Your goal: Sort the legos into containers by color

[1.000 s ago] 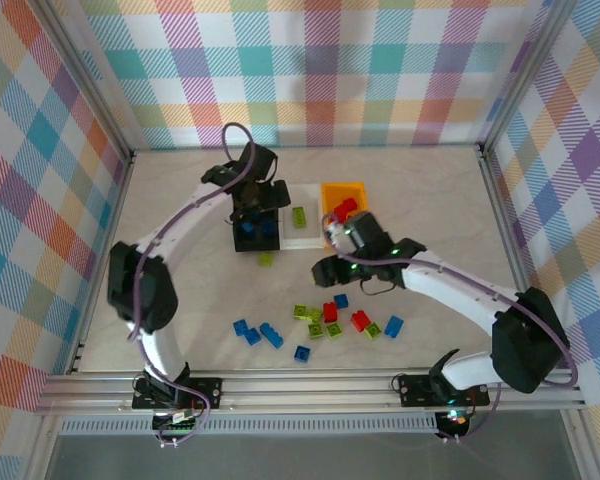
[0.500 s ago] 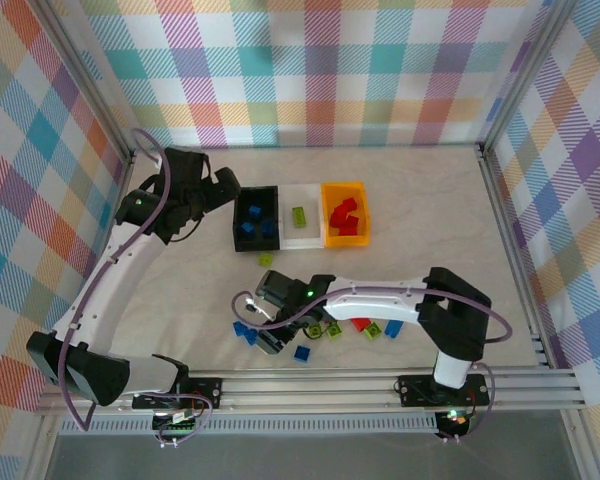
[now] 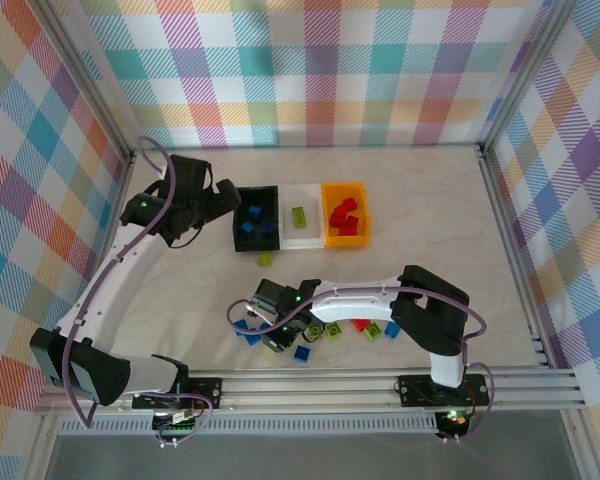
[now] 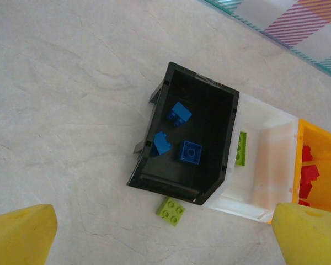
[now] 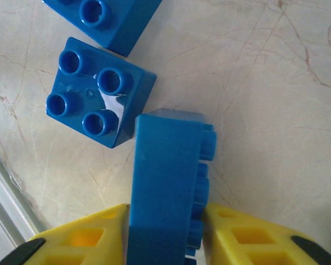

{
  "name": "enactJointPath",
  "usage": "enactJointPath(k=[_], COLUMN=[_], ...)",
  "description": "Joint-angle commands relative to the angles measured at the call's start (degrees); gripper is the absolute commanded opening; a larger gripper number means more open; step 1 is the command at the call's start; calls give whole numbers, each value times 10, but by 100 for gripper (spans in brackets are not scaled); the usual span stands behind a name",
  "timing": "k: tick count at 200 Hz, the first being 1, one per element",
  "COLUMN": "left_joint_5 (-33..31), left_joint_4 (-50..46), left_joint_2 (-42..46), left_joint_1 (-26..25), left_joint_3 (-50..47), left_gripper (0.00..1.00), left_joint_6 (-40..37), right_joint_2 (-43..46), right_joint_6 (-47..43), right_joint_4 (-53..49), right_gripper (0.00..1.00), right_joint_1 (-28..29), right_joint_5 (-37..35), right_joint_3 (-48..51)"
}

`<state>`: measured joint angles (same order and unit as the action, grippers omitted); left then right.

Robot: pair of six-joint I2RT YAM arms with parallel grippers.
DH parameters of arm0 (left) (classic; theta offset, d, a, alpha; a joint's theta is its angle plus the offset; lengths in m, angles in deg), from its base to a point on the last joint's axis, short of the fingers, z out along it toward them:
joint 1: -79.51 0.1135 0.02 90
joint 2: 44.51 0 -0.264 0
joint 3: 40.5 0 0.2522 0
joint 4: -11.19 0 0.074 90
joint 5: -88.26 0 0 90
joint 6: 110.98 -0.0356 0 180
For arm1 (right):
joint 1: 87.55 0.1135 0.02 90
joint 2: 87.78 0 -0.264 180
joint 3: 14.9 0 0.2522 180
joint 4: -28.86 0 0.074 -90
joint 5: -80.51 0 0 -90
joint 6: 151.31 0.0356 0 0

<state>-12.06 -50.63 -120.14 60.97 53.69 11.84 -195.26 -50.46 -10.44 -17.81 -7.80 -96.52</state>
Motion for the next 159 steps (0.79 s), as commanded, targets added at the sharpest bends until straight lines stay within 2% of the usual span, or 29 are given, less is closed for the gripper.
enactJointPath(k=[1, 38, 75, 112, 159], left_joint_5=[5, 12, 18, 24, 47], left_joint_4=[-4, 0, 2, 16, 24], left_joint_2=[8, 10, 18, 53, 103], left_joint_1=[9, 9, 9, 9, 8], left_joint_3=[-8, -13, -33, -84, -155], left_gripper=[100, 100, 100, 100, 100], left_joint_6=[5, 8, 14, 25, 36], right_joint_2=[2, 32, 87, 88, 7], right_joint_6=[-7, -4, -9, -12, 4], right_joint_4=[7, 28, 47, 79, 113], right_gripper=[30, 17, 4, 5, 7], right_joint_1=[0, -29, -82, -154, -225], right_joint_5=[-5, -2, -6, 11, 52], right_joint_3=[-12, -6, -9, -42, -148])
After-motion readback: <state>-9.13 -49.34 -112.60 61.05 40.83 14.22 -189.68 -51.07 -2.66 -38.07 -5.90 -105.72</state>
